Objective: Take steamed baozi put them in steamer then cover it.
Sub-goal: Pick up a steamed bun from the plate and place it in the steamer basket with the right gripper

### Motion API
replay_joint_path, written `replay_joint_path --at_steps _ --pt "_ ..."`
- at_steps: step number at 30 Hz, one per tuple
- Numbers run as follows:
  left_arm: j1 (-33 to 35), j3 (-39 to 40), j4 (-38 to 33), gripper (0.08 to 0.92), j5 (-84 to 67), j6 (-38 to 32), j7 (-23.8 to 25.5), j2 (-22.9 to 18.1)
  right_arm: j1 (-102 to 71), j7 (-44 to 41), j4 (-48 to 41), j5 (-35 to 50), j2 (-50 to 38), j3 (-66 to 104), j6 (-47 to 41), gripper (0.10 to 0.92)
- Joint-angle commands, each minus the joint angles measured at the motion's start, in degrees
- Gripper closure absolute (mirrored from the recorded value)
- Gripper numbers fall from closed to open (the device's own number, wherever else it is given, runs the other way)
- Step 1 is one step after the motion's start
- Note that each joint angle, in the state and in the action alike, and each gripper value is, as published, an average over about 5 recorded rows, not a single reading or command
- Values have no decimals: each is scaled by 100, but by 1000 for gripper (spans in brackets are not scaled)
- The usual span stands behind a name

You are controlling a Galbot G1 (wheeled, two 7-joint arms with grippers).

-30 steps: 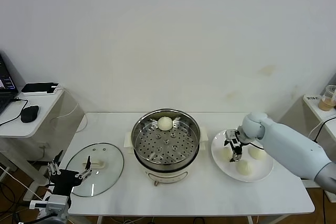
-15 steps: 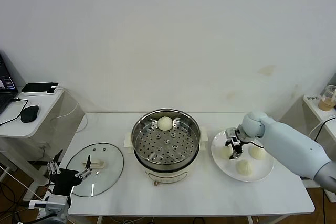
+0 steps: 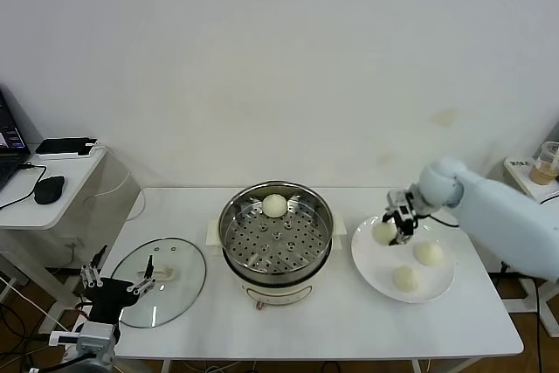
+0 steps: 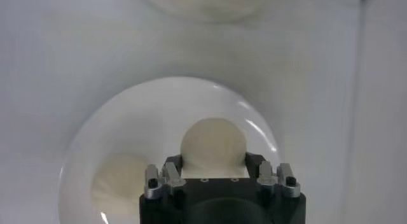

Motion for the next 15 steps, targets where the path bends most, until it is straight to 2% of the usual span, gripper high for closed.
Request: replay_joint_path --at_steps 1,7,15 --pt "-15 26 7 177 -4 -1 -1 5 1601 15 654 965 -219 -955 -221 406" --pt "-89 32 41 177 -27 6 -3 56 2438 308 818 1844 630 -1519 -644 405" --pt "-111 -77 53 177 -101 19 2 137 2086 785 483 2544 2073 -1530 -1272 398"
